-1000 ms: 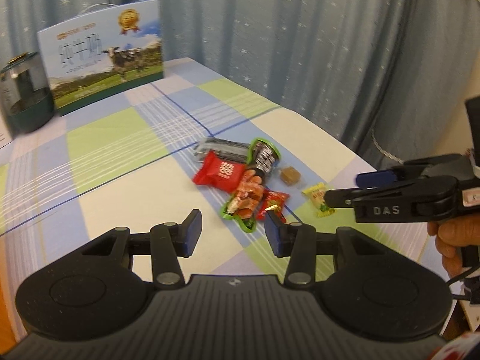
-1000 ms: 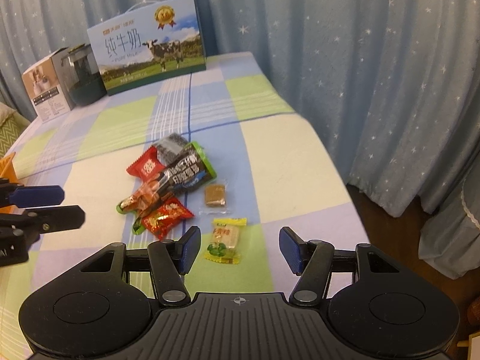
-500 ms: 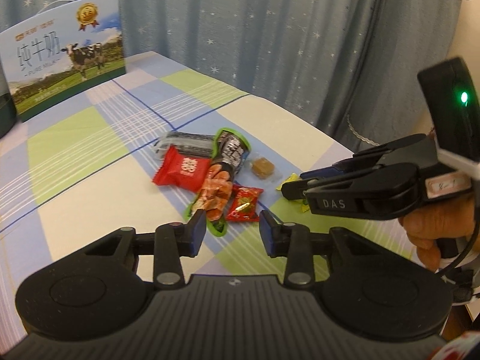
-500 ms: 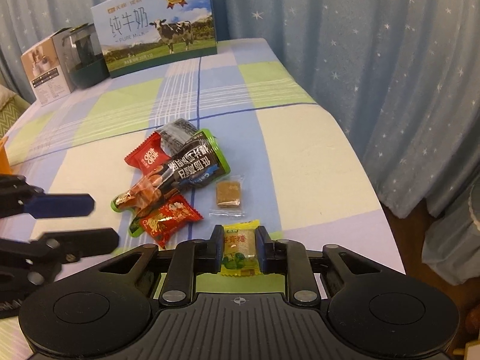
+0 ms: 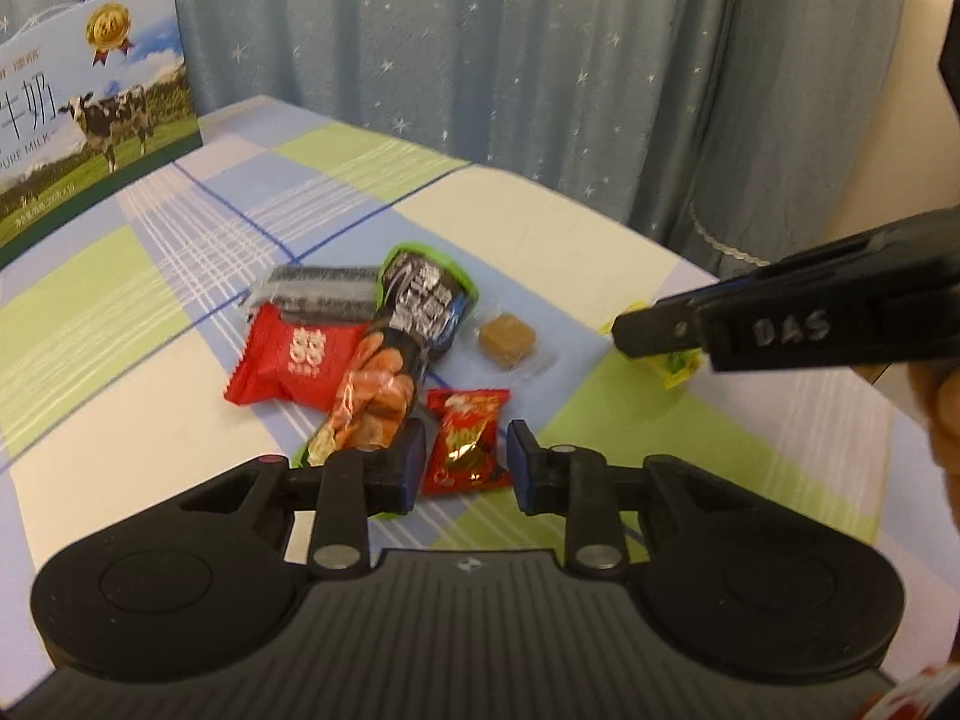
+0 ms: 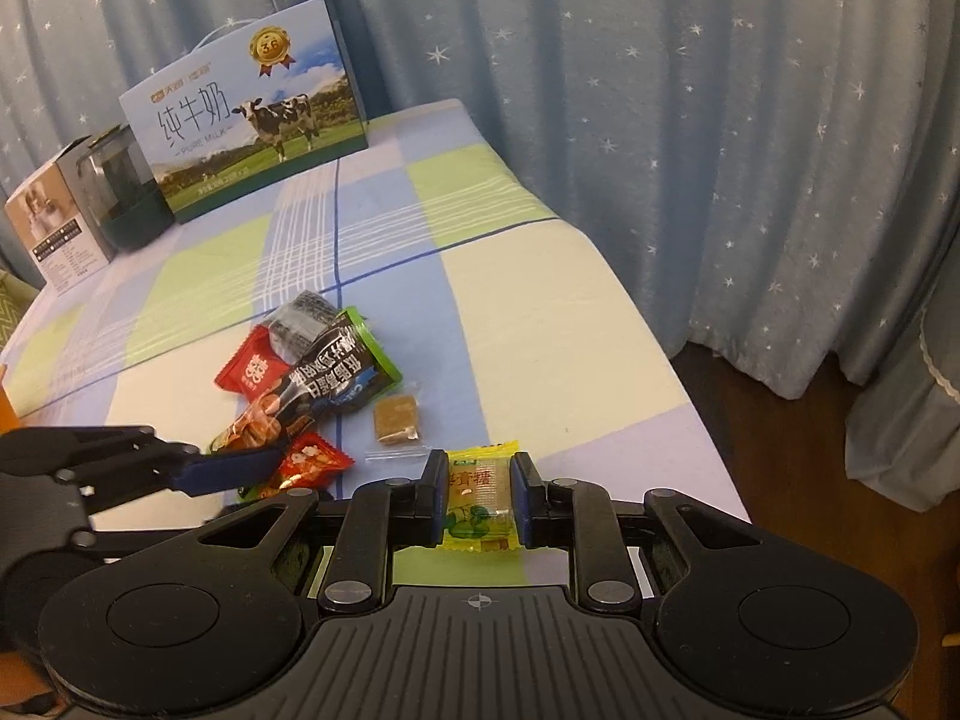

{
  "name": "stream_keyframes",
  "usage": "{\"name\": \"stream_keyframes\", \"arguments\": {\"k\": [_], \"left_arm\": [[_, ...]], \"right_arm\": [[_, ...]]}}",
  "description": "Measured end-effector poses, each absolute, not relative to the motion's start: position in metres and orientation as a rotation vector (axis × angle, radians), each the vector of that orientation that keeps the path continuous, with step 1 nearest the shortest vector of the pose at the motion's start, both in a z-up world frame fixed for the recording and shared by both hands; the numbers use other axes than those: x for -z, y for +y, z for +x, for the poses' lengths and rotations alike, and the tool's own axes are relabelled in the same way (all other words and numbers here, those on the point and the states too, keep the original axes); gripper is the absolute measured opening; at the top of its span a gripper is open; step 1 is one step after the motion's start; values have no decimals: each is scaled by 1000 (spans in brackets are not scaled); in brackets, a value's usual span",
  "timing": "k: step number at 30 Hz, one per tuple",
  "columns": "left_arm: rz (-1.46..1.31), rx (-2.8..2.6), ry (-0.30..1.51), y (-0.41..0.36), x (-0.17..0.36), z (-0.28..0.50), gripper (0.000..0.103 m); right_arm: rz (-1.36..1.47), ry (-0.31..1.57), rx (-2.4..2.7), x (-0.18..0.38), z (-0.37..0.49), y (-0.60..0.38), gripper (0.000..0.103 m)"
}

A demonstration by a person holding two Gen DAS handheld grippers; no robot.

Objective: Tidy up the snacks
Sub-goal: 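Grasp a red-wrapped candy with the left tool while the right grasps a yellow-green wrapped candy, then carry both held candies over the orange tray with both tools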

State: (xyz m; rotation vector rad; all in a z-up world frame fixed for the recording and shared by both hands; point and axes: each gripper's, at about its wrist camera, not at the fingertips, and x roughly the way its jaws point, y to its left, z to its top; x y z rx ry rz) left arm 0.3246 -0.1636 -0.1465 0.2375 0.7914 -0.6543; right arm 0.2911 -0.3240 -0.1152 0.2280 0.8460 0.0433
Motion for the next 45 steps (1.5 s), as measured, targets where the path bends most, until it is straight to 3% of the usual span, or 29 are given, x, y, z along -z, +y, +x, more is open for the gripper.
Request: {"name": "stream_keyframes", "arguments": {"k": [4, 13, 26, 45], "left_arm": [[222, 638, 785, -163, 146, 323, 18], [150, 558, 807, -131, 112, 301, 18], [82, 256, 723, 16, 31, 250, 18], [-16, -49, 695, 177, 17, 198, 18]], "right_arm": [[231, 843, -51, 115, 293, -321, 22], [217, 796, -101, 93, 287, -298, 22], [151, 662, -381, 35, 259, -163, 22], [26, 633, -686, 32, 239, 11, 22]]}}
